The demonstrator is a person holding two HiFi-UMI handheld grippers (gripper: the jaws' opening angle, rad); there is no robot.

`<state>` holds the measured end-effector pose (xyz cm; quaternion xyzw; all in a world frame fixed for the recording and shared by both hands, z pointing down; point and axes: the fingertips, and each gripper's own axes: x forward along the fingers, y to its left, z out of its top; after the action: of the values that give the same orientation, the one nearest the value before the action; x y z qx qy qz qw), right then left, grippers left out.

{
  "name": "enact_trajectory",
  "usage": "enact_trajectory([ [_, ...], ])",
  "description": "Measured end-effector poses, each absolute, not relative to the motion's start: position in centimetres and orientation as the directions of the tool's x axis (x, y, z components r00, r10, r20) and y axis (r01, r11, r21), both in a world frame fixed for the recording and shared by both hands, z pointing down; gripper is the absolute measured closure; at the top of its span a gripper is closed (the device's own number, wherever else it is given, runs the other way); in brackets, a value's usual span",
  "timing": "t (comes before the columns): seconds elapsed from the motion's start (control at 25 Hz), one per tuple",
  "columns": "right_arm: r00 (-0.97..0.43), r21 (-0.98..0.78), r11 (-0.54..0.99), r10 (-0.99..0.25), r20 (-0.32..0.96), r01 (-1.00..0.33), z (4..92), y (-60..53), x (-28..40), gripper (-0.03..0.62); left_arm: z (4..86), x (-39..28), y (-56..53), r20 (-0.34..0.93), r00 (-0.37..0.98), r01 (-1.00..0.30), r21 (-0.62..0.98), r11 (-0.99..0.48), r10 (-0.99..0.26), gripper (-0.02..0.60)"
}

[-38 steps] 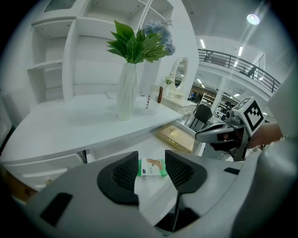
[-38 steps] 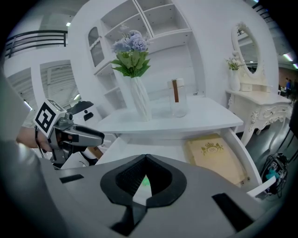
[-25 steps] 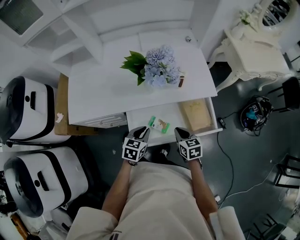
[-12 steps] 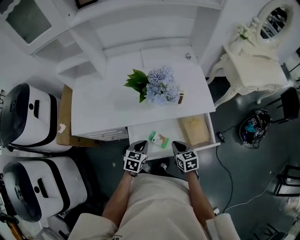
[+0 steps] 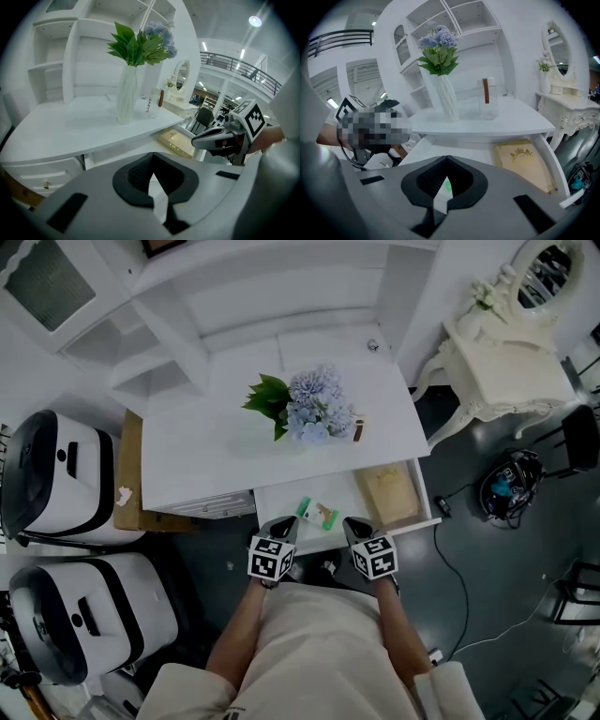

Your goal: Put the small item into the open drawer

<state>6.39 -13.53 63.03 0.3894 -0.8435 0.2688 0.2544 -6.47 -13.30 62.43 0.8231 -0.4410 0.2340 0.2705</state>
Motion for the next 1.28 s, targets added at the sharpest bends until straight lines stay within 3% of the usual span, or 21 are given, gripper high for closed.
enact_trajectory([
  [1.28, -0.576, -0.249, 0.564, -0.532, 0.62, -0.788, 62.83, -14.03, 6.05, 0.569, 62.69, -6.51, -13.43, 0.616, 0.506, -0.85, 0.238, -0.469, -0.604, 0.565],
])
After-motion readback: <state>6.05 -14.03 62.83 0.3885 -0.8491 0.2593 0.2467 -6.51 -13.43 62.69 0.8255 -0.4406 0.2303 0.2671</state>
